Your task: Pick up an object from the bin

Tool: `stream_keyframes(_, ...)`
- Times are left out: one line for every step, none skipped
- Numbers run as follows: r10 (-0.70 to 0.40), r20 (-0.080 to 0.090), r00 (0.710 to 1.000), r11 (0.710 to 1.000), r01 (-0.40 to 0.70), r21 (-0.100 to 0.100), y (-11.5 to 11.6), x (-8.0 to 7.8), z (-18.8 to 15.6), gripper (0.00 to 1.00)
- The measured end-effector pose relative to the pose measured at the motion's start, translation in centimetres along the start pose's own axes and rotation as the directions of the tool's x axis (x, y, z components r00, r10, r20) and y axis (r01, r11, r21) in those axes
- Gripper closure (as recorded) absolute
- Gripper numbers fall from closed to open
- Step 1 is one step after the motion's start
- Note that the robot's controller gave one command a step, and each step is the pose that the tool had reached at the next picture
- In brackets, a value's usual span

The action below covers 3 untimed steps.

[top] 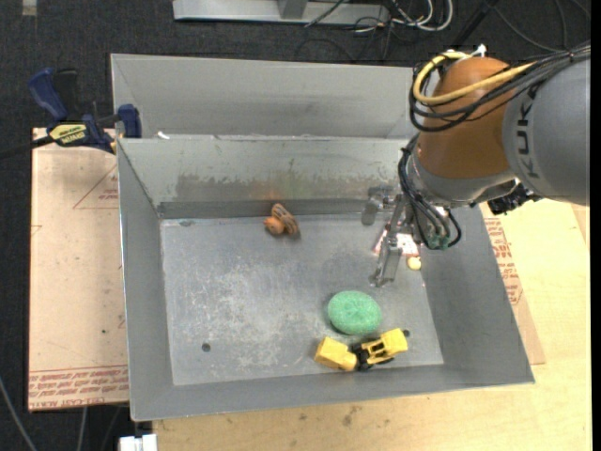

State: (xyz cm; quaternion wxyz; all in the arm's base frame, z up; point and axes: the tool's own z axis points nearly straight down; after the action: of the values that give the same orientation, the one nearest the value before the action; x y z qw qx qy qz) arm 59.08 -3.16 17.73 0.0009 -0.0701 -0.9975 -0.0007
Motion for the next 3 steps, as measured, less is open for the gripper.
stream_keyframes(-0.037, 0.004, 0.999, 0.999, 0.037, 0.001, 0.5, 4.3, 2.2, 0.00)
stream_keyframes(-0.105, 0.007, 0.994, 0.994, 0.105, 0.000, -0.6, 4.7, 6.9, 0.00)
stream_keyframes(-0.100, 0.002, 0.995, 0.995, 0.100, 0.001, 0.8, 5.0, 10.4, 0.00)
